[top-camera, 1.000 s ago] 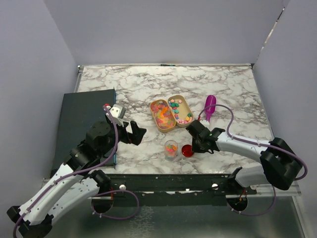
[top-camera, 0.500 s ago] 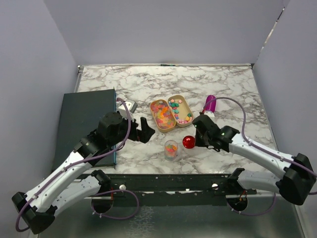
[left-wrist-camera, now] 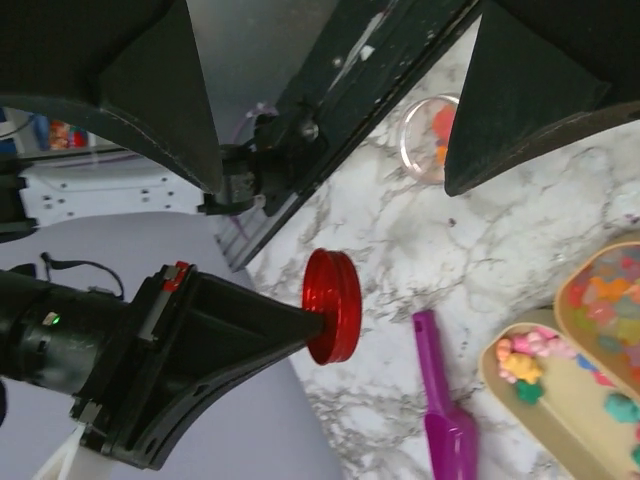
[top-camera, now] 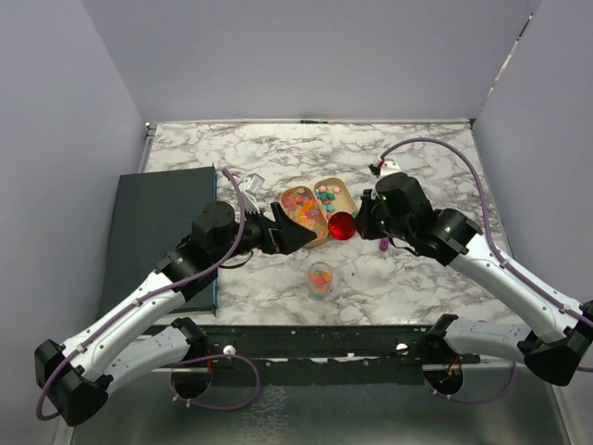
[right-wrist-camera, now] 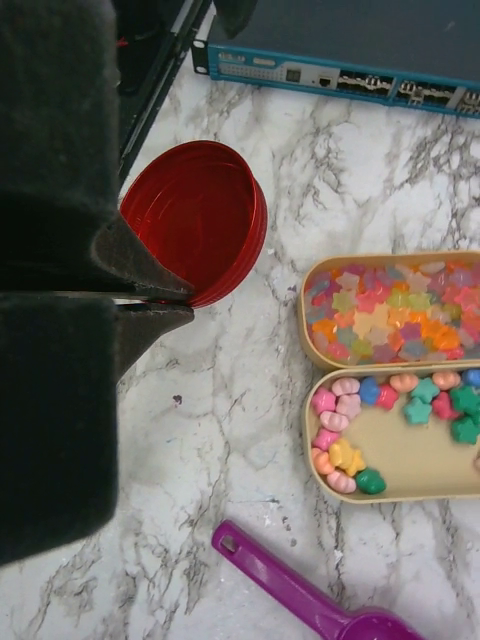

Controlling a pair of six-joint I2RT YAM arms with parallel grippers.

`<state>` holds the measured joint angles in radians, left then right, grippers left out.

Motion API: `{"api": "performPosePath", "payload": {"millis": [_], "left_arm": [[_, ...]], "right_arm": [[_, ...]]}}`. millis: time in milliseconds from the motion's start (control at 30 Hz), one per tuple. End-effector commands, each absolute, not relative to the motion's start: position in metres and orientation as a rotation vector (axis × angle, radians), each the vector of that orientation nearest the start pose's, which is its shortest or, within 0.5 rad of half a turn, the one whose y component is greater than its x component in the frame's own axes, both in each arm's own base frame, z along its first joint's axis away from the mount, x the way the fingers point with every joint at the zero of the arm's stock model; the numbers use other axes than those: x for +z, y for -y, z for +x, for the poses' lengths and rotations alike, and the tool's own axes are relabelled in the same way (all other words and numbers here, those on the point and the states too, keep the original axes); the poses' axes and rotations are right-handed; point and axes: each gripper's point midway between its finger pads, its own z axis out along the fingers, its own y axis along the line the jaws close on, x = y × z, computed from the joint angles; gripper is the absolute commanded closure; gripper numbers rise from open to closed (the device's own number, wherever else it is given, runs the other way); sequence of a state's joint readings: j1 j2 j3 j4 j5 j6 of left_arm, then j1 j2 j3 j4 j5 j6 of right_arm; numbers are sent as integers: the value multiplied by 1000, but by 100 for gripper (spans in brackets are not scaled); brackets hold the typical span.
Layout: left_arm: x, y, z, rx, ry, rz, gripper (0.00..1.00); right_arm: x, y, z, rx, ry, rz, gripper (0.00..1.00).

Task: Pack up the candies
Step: Pick up the bottle lid at the center of the board.

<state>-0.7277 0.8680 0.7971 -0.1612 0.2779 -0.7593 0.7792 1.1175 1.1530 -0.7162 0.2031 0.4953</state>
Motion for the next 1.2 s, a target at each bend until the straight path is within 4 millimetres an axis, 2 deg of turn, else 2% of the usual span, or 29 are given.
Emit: {"api": "performPosePath", "payload": {"millis": [0, 267, 500, 633, 900, 1167], "left_arm": [[307, 286, 183, -1564, -1857, 56, 11], [301, 290, 192, -1624, -1814, -37, 21], [294, 294, 196, -1639, -1820, -69, 34], [290, 294, 197, -1634, -1829, -73, 37], [280, 293, 196, -1627, -1850, -86, 40], [278, 293, 196, -1627, -1855, -89, 54]], "right_arm": [[244, -228, 229, 531, -2280, -360, 100], [257, -247, 226, 620, -2279, -428, 100], [258, -262, 223, 644, -2282, -462, 100], [260, -268, 220, 660, -2275, -475, 99], [267, -273, 219, 659, -2261, -480, 99], [269, -274, 219, 648, -2260, -481, 99]]}}
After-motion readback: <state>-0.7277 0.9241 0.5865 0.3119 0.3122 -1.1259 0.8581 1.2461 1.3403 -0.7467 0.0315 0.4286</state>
